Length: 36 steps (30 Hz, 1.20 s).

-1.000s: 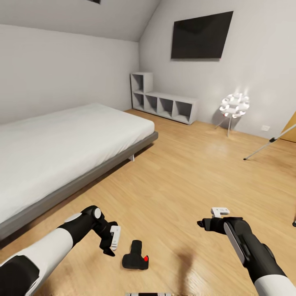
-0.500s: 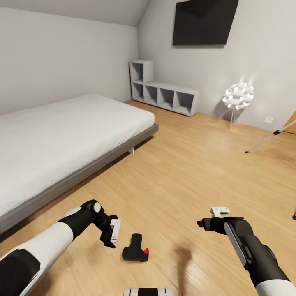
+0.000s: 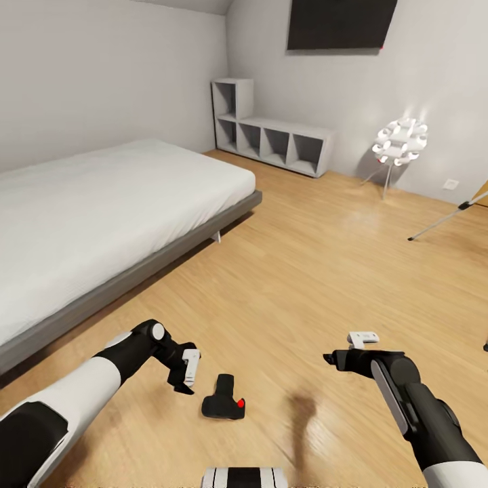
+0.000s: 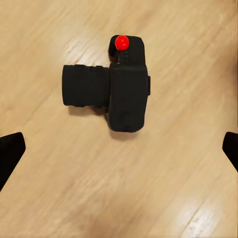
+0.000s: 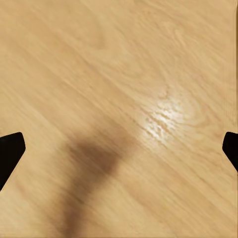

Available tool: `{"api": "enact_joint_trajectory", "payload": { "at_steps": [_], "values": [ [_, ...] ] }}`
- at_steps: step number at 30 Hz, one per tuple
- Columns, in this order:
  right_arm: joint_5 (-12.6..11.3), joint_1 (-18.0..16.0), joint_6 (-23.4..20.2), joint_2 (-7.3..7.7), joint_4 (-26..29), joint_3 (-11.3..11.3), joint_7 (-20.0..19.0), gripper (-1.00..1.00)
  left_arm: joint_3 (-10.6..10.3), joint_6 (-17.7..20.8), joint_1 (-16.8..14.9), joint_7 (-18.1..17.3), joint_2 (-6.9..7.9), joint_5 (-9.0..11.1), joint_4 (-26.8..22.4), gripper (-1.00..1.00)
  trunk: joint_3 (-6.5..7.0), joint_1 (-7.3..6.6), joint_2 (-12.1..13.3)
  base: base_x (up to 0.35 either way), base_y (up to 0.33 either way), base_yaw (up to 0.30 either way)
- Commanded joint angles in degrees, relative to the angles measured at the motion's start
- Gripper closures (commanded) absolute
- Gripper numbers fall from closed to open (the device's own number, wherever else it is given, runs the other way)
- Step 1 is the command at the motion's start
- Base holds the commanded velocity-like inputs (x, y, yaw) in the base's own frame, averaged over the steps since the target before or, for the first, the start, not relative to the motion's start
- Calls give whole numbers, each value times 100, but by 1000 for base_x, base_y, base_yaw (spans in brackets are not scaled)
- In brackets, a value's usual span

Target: Attach the digital camera to the camera tripod in the bedroom.

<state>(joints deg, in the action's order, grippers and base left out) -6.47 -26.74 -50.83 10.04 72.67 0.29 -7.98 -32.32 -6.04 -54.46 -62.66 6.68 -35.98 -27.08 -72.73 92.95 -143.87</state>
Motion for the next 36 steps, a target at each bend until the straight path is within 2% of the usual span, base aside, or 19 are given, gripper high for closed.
{"api": "enact_joint_trajectory", "payload": {
  "at_steps": [1, 7, 25, 36],
  "values": [
    [-39, 0, -29, 2, 107, -2, 14, -100, 21, -80, -28, -7, 1, -31, -9, -100, -28, 1, -3, 0, 0, 0],
    [-36, 75, -38, -1, 539, -3, 18, -100, 193, -151, -107, -25, -17, -38, -8, -100, -161, 17, -11, 0, 0, 0],
    [-31, 158, -74, -28, 1181, 6, 32, -100, 257, -202, -134, -5, -33, -55, 0, -100, -559, 63, -36, 0, 0, 0],
    [-30, 176, -551, -29, 1549, -4, 33, -100, 253, -204, -166, 6, -66, -87, -6, -100, -803, 92, -50, 0, 0, 0]
  ]
}}
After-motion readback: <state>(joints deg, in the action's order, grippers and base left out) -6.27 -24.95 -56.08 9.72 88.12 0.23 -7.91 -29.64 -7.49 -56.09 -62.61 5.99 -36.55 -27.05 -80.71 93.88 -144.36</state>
